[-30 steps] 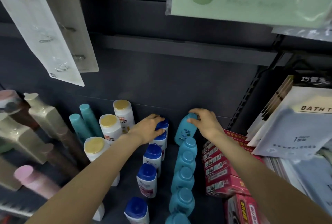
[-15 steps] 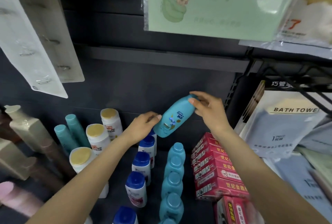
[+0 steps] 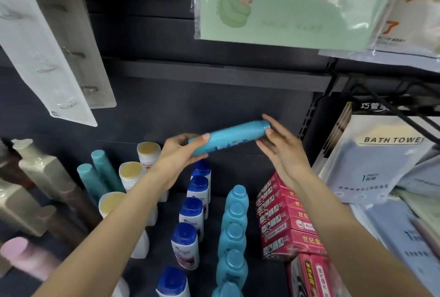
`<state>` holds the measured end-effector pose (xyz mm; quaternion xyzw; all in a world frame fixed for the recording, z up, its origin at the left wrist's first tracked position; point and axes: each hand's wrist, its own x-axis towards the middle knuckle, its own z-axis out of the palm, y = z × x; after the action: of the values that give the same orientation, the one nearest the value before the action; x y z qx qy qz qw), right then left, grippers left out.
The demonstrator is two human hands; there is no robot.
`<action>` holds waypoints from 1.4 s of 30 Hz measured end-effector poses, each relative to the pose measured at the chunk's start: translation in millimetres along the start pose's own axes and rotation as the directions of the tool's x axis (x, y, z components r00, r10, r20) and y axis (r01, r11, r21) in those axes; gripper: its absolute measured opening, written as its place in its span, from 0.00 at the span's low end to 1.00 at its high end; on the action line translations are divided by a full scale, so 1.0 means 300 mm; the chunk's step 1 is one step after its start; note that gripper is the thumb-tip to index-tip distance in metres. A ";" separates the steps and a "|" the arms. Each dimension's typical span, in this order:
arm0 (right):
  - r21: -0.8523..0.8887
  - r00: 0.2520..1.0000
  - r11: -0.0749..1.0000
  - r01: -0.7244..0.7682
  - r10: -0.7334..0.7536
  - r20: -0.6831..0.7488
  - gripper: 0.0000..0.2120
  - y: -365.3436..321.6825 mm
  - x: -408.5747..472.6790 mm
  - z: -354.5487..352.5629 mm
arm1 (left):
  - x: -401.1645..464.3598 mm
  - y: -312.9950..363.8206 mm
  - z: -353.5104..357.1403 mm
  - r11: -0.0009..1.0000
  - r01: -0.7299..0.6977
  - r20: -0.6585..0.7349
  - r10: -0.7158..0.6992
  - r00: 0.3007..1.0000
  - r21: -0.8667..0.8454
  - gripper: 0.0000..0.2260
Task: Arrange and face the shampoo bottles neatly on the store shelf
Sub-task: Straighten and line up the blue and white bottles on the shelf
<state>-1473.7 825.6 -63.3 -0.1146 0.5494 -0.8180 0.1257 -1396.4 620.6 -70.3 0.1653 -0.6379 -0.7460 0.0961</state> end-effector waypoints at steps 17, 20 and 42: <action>0.234 0.990 0.962 -0.138 0.135 0.031 0.16 0.017 -0.008 -0.035 | -0.083 0.049 -0.020 0.274 -0.705 0.356 0.711 0.607 0.654 0.30; 0.251 0.991 0.959 -0.135 0.129 0.041 0.16 0.012 -0.001 -0.028 | -0.083 0.047 -0.025 0.231 -0.723 0.366 0.739 0.565 0.651 0.29; 0.261 0.988 0.958 -0.121 0.090 0.127 0.23 -0.007 -0.010 0.002 | -0.065 0.030 -0.018 0.889 -0.355 -0.036 0.381 0.924 0.289 0.10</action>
<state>-1470.7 826.9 -61.2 -0.1133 0.4312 -0.8690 0.2146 -1377.0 621.0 -59.8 0.0869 -0.7505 -0.6094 0.2407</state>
